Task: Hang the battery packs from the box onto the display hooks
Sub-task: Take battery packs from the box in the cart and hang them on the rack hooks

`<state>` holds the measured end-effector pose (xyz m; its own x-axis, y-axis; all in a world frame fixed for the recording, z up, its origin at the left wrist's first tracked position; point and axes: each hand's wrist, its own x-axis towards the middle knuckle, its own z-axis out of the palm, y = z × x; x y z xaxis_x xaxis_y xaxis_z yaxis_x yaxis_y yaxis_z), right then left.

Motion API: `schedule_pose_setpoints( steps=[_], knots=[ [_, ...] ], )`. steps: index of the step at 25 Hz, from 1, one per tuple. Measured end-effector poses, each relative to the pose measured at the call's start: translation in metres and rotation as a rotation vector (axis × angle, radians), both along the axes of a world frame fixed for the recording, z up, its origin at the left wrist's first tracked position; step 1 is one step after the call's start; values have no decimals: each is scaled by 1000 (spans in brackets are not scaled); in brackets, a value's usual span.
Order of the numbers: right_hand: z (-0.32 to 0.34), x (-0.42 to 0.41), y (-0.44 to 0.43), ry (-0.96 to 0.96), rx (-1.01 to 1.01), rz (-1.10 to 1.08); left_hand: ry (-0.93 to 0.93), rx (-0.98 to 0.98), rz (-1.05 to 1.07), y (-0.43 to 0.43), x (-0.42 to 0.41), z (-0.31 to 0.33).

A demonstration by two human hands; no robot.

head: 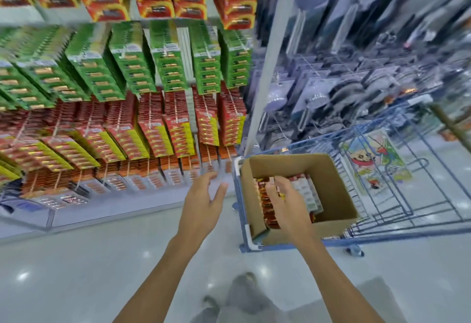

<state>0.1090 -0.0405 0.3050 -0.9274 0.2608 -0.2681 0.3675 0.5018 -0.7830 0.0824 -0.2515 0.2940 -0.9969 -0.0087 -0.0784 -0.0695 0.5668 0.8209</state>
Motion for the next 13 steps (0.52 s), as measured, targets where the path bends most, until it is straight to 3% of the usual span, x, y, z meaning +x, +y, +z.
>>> schedule_pose_setpoints(
  steps=[6, 13],
  knots=[
    [-25, 20, 78, -97, 19, -79, -63, -68, -128, 81, 6, -23],
    [-70, -20, 182, -240, 0, 13, -196, -176, -142, 189, -22, -62]
  ],
)
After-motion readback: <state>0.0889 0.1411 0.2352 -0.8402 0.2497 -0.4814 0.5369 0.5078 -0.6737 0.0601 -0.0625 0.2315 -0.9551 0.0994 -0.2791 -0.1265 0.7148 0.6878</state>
